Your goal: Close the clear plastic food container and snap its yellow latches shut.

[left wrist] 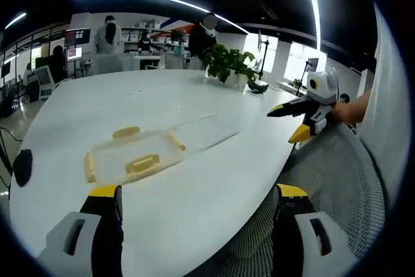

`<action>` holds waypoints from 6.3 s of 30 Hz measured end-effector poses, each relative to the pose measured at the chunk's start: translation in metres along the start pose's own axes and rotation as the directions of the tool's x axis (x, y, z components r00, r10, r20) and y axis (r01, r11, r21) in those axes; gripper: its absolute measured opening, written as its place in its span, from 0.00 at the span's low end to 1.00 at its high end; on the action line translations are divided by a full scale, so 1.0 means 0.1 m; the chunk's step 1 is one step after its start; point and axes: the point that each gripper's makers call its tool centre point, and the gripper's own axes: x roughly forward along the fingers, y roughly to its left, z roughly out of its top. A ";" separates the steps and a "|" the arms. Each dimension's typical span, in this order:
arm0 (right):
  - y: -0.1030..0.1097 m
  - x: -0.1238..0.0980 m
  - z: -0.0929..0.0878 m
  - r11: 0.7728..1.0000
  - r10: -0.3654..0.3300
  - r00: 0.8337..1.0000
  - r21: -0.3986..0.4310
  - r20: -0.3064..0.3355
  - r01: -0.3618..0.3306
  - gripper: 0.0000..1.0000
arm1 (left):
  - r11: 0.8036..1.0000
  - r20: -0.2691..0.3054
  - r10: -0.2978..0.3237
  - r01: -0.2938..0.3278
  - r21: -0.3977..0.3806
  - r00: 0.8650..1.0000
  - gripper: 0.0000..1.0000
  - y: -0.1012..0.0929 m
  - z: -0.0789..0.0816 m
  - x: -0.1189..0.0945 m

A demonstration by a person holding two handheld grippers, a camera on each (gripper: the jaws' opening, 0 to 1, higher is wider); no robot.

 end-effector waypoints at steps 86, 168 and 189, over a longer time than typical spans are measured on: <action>0.16 0.38 0.31 0.970 0.122 0.990 -0.201 -0.076 -0.135 0.67 | 0.997 -0.080 -0.019 0.025 0.071 0.997 0.91 0.13 0.01 0.02; 0.24 1.62 0.94 0.798 0.229 0.923 -0.484 -0.310 -0.360 0.58 | 0.891 -0.341 -0.041 0.189 0.413 0.939 0.77 1.23 0.20 0.33; 0.21 1.83 0.90 0.754 0.233 0.885 -0.500 -0.404 -0.427 0.58 | 0.824 -0.437 -0.032 0.272 0.498 0.899 0.75 1.50 0.12 0.40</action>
